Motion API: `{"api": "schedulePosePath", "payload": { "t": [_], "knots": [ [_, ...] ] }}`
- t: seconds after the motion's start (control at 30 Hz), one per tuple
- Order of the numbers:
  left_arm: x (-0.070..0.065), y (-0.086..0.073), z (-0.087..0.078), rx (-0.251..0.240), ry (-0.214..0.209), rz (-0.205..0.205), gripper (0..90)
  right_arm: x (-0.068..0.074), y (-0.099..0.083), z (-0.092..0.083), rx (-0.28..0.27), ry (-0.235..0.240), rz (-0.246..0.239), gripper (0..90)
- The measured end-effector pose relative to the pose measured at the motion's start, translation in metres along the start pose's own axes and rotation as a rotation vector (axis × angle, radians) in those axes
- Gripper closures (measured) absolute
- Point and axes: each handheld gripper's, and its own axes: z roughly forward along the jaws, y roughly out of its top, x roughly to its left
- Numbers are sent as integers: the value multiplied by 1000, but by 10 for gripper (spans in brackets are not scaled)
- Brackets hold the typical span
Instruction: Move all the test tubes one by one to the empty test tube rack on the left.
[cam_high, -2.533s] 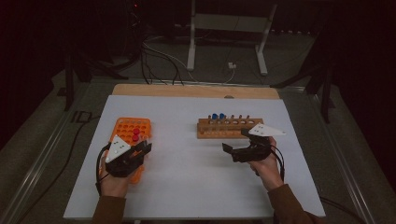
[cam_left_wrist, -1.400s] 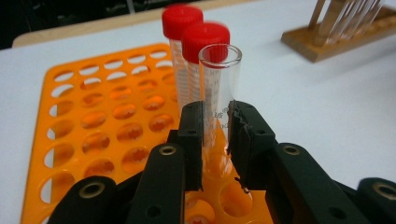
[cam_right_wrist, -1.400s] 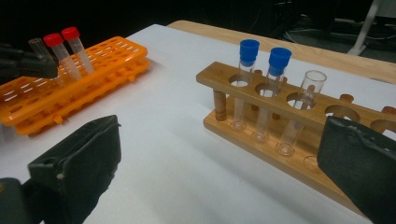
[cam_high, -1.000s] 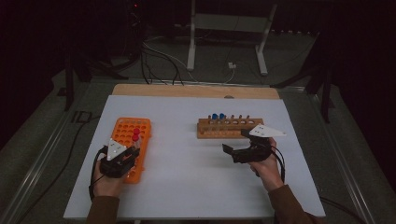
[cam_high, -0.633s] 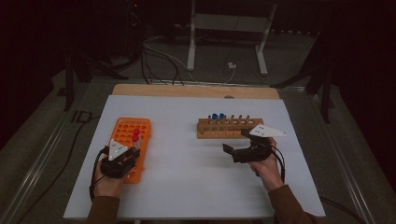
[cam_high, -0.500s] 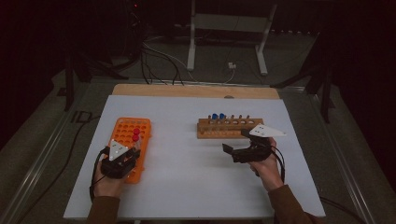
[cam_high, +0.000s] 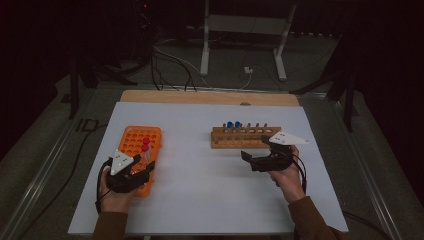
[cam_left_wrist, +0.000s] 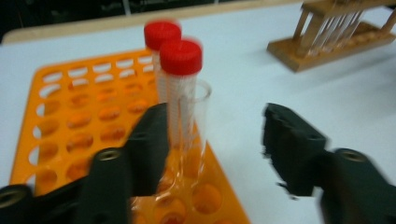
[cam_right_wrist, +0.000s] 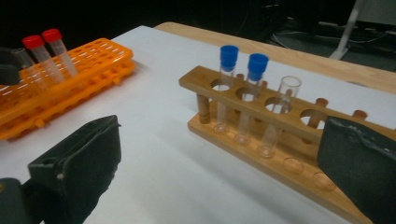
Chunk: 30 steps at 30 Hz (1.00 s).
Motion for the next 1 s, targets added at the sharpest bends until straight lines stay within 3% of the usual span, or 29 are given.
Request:
{"api": "schedulePosePath", "payload": {
  "t": [0.13, 0.3, 0.6, 0.77, 0.93, 1.0],
  "knots": [
    [-6, 6, -5, -55, 15, -3, 254, -4, 2, 0, -2, -16, 2, 1],
    [-14, 13, -7, -102, 3, -8, 176, -8, 5, 0, -1, -48, -2, 1],
    [-31, 20, 4, -100, -43, 18, 62, -22, 16, 8, 11, -115, 4, 32],
    [-40, 23, 11, -93, -83, 27, 9, -31, 20, 18, 28, -125, 21, 71],
    [-52, 24, 20, -79, -111, 48, 4, -37, 20, 30, 47, -138, 29, 196],
    [-56, 25, 23, -76, -121, 53, 4, -39, 19, 34, 59, -144, 26, 324]
  ]
}}
